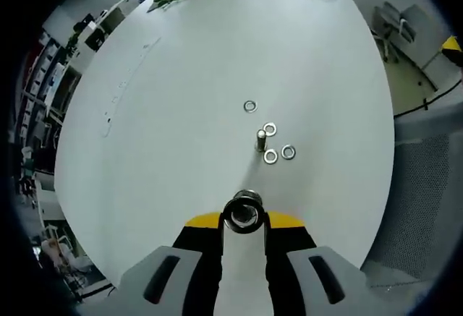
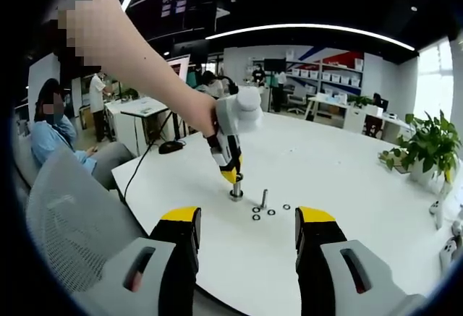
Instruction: Place the washer onto the threaded stud by aligning its center hole with the stud, sliding it down to the base, and recovering from edge contact or off-axis alignment until the washer reaches the visible bottom stop.
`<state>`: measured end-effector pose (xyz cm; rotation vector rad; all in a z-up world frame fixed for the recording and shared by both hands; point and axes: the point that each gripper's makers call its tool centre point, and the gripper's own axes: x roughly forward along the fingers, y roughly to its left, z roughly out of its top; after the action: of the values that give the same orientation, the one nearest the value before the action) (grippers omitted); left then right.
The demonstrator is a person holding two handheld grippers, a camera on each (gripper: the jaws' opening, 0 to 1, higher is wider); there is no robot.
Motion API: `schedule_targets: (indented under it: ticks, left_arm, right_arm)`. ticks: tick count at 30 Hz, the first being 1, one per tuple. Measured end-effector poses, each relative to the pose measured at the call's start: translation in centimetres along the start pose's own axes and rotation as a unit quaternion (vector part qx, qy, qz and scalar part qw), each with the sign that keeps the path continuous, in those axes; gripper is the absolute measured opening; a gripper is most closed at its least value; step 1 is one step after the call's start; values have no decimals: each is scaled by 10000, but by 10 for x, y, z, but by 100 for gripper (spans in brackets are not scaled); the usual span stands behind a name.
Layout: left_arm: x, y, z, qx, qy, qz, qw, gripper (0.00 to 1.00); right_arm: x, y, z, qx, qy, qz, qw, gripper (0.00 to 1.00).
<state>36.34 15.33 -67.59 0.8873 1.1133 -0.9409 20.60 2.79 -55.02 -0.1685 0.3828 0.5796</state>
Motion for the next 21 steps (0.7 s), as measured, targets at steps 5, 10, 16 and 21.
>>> schedule_targets:
  ticks: [5,10,16,21]
  left_arm:
    - [2,2,0,13,43,14,10000,19]
    - [5,2,-1,0,93,6,10000,19]
    - [9,2,-1,51,174,17,9998,19]
    - [10,0,-1,32,218,0,9998,20]
  right_arm:
    - [0,0,0,6,-10,-4,10000,55]
    - [0,-1,1,30,-38,-20,10000,55]
    - [0,-1,0,37,-34,-9,10000,55]
    - [0,-2,0,49,-27,-11,10000,55]
